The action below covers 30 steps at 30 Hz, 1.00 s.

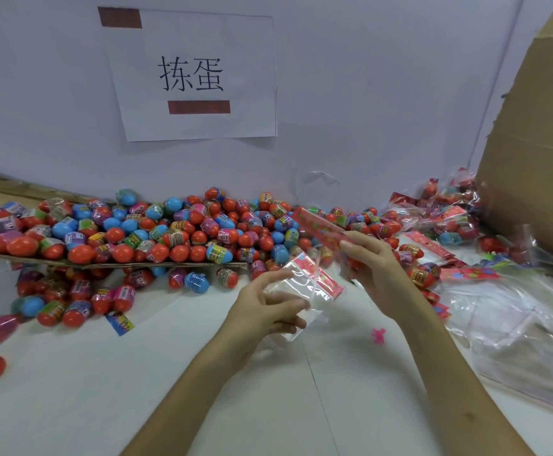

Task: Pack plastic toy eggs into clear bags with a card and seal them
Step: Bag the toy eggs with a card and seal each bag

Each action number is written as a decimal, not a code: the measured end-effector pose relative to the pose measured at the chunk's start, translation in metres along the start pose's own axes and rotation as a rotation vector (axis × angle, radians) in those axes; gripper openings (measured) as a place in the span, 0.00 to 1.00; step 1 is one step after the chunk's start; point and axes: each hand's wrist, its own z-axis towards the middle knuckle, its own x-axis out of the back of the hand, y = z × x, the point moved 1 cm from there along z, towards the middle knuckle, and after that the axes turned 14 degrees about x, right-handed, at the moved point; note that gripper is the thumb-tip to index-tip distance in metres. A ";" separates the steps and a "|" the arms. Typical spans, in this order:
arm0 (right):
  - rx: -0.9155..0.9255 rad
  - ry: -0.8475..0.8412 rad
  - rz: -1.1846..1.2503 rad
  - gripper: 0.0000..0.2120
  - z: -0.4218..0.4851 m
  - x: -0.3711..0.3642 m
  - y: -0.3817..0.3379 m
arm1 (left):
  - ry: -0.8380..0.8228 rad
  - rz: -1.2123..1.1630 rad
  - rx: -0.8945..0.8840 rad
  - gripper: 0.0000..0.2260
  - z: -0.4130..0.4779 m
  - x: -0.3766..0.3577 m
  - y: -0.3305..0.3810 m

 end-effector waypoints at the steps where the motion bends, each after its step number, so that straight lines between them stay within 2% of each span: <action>1: 0.014 0.059 -0.005 0.06 0.000 -0.001 0.000 | 0.014 -0.003 0.005 0.22 0.001 0.000 -0.001; 5: 0.123 0.348 -0.172 0.07 0.001 0.004 0.000 | 0.073 -0.037 -0.016 0.20 0.002 0.003 -0.002; 7: 0.169 0.320 -0.215 0.09 0.000 0.008 -0.002 | 0.104 -0.113 -0.028 0.21 0.003 0.003 -0.002; 10: 0.113 0.171 -0.132 0.11 0.000 0.007 -0.004 | 0.152 -0.168 -0.052 0.29 0.004 0.003 -0.001; 12: 0.115 0.188 -0.219 0.09 0.001 0.007 -0.004 | 0.189 -0.131 -0.070 0.33 0.006 0.004 -0.001; 16: 0.065 0.154 0.103 0.06 0.000 0.011 -0.007 | 0.201 -0.103 -0.106 0.41 0.005 0.005 0.000; 18: 0.108 0.238 -0.063 0.08 0.001 0.010 -0.004 | 0.191 -0.103 -0.120 0.44 0.005 0.003 0.001; 21: 0.210 0.470 -0.391 0.14 0.003 0.014 0.002 | 0.182 -0.135 -0.103 0.41 0.004 0.003 0.003; 22: 0.223 0.486 -0.440 0.14 0.002 0.016 0.001 | 0.180 -0.142 -0.091 0.40 0.004 0.003 0.003; 23: 0.209 0.444 -0.387 0.11 0.001 0.019 -0.001 | 0.177 -0.149 -0.081 0.39 0.003 0.002 0.003; 24: 0.158 0.362 -0.198 0.06 0.000 0.019 -0.005 | 0.175 -0.155 -0.069 0.39 0.002 0.001 0.003; 25: 0.093 0.283 0.005 0.04 0.000 0.019 -0.006 | 0.172 -0.156 -0.059 0.40 0.001 -0.001 0.003; 26: 0.062 0.240 0.109 0.05 0.001 0.019 -0.006 | 0.167 -0.154 -0.050 0.41 0.001 -0.002 0.002; 30: 0.043 0.206 0.029 0.03 0.001 0.007 -0.005 | 0.022 -0.249 0.021 0.40 -0.001 -0.006 -0.001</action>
